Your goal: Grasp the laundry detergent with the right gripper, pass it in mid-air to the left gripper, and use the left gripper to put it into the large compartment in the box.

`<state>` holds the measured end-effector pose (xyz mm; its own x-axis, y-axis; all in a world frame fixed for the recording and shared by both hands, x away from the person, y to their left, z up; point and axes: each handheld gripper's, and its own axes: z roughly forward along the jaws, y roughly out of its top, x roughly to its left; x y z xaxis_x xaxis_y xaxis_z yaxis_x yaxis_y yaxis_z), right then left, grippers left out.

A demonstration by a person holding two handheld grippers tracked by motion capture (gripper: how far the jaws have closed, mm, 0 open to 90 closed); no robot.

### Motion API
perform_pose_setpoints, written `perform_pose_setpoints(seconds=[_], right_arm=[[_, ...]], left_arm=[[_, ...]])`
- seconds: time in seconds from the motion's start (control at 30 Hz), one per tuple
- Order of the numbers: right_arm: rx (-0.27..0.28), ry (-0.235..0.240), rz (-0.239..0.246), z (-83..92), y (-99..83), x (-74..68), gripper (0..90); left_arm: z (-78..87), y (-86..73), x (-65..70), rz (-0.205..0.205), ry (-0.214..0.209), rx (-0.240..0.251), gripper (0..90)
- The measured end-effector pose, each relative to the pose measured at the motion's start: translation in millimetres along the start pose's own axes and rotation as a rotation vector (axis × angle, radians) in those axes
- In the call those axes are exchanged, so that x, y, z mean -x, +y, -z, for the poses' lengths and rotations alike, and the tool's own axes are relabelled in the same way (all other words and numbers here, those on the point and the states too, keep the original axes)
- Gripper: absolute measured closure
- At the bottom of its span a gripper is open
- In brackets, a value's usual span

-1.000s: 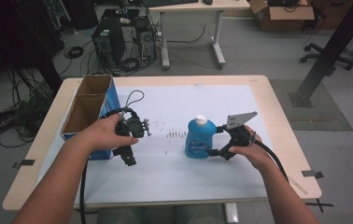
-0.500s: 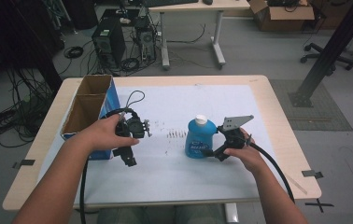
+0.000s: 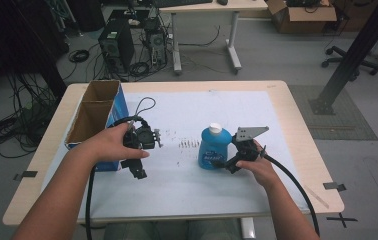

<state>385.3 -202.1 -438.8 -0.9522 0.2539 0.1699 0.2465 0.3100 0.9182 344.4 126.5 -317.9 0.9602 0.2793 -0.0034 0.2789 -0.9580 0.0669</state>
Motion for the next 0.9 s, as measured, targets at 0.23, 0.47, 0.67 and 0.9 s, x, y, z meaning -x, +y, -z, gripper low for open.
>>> perform_pose_setpoints(seconds=[0.23,0.47,0.67,0.9], right_arm=[[0.011,-0.017,0.042,-5.3,-1.7,-1.0,1.3],[0.029,-0.025,0.045,-12.1,-5.2,-1.2,1.5],[0.055,-0.035,0.02,-13.3,-6.8,0.7,2.4],[0.051,-0.045,0.016,-14.6,-8.8,0.4,5.3]], left_arm=[[0.9,-0.5,1.2,-0.01,0.008,-0.001,5.6],[1.0,-1.0,1.8,-0.012,0.011,0.001,5.6],[1.4,-1.1,2.1,-0.012,0.01,0.002,5.6],[1.6,-1.4,1.6,-0.011,0.011,0.004,5.6]])
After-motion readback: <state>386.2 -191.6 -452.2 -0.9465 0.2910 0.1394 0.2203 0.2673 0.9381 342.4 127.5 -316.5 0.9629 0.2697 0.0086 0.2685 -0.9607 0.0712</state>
